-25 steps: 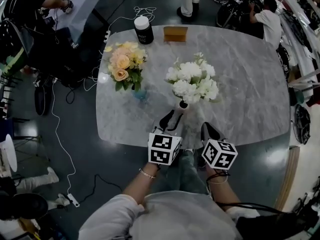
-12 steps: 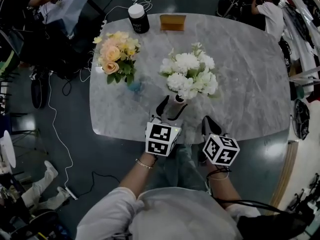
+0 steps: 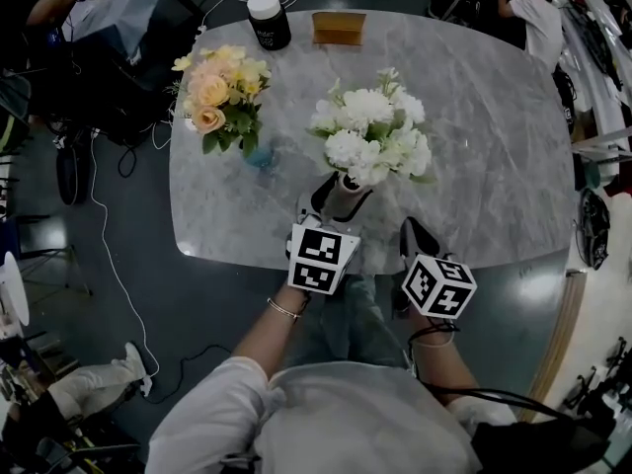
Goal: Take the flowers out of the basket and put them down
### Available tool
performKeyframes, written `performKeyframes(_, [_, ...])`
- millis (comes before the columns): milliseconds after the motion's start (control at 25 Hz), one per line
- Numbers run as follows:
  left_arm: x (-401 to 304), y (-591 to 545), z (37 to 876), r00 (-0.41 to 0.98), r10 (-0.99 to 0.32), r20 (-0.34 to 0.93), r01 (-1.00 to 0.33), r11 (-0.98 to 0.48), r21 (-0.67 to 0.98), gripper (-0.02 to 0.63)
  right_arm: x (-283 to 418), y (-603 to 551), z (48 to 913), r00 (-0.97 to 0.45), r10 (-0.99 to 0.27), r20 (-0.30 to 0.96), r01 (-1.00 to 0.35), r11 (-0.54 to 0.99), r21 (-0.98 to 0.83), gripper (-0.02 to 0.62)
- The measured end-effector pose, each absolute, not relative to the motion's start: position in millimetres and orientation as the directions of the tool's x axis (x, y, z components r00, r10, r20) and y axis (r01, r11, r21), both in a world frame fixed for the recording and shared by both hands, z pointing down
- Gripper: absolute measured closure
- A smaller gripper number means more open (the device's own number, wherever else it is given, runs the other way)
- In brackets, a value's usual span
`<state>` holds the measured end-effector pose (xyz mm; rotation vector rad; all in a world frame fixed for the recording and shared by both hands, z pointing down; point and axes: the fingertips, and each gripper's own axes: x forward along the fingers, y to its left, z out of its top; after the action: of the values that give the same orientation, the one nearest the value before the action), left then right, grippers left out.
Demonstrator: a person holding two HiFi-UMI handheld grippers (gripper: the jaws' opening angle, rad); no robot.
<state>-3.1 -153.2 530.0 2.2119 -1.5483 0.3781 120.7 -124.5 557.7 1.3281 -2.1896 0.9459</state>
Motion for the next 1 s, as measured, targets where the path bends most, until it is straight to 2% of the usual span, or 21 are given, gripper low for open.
performKeyframes(120, [-6.5, -153.9, 529.9, 0.332, -0.829, 0.45, -0.943, -0.285, 0.17, 0.359, 121.5, -124.8, 556.9, -0.464, -0.61, 0.642, -0.886, 0.316, -0.34, 0.588])
performKeyframes(640, [-6.2, -153.6, 530.7, 0.327, -0.828, 0.455, -0.945, -0.281, 0.167, 0.367, 104.4, -135.2, 536.2, -0.554, -0.623, 0.552, -0.831, 0.381, -0.404, 0.588])
performKeyframes(880, [-6.2, -153.3, 530.9, 0.33, -0.828, 0.453, -0.944, -0.286, 0.165, 0.367, 77.6, -140.7, 507.5, -0.685, -0.581, 0.439, -0.726, 0.504, -0.467, 0.588])
performKeyframes(1000, [-6.3, -153.5, 530.8, 0.332, -0.828, 0.451, -0.943, -0.285, 0.17, 0.367, 62.8, -146.8, 494.1, -0.727, -0.55, 0.411, -0.687, 0.582, -0.436, 0.588])
